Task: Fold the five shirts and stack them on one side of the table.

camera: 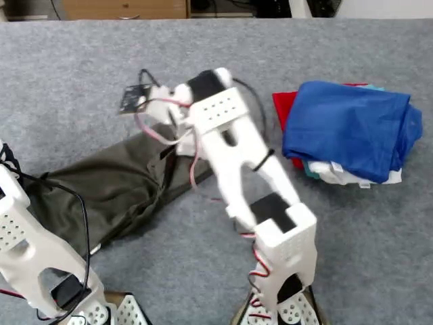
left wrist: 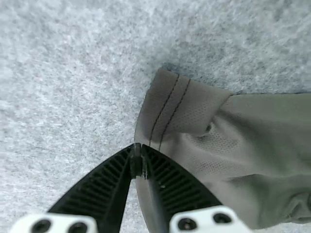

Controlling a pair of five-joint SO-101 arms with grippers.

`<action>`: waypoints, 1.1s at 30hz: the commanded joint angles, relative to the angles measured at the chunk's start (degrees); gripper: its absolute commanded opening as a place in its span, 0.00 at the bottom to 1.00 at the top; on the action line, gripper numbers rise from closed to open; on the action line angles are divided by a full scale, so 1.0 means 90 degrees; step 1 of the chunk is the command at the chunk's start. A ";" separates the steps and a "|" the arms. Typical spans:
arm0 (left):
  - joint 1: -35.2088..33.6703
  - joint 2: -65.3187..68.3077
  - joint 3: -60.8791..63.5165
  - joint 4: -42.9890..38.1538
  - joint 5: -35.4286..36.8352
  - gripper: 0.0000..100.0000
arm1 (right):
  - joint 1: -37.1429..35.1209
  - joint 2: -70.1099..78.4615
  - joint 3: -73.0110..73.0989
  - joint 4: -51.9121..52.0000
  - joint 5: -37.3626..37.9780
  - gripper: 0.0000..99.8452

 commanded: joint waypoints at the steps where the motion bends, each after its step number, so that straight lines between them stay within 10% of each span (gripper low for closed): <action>1: -0.0039 -0.0142 -0.0381 0.0098 0.0068 0.02 | -0.0523 0.0230 0.0103 -0.0752 -0.0449 0.00; 9: -0.0059 -0.0132 -0.0322 0.0098 0.0059 0.02 | -0.1021 0.2125 -0.0327 -0.2198 -0.1035 0.00; 20: -0.0029 -0.0132 -0.0332 0.0098 0.0078 0.02 | -0.0825 0.3023 -0.3101 -0.1309 -0.1573 0.00; 33: -0.0244 -0.0142 -0.0332 0.0107 0.0049 0.02 | 0.0982 0.3326 -0.5621 -0.0615 -0.1553 0.00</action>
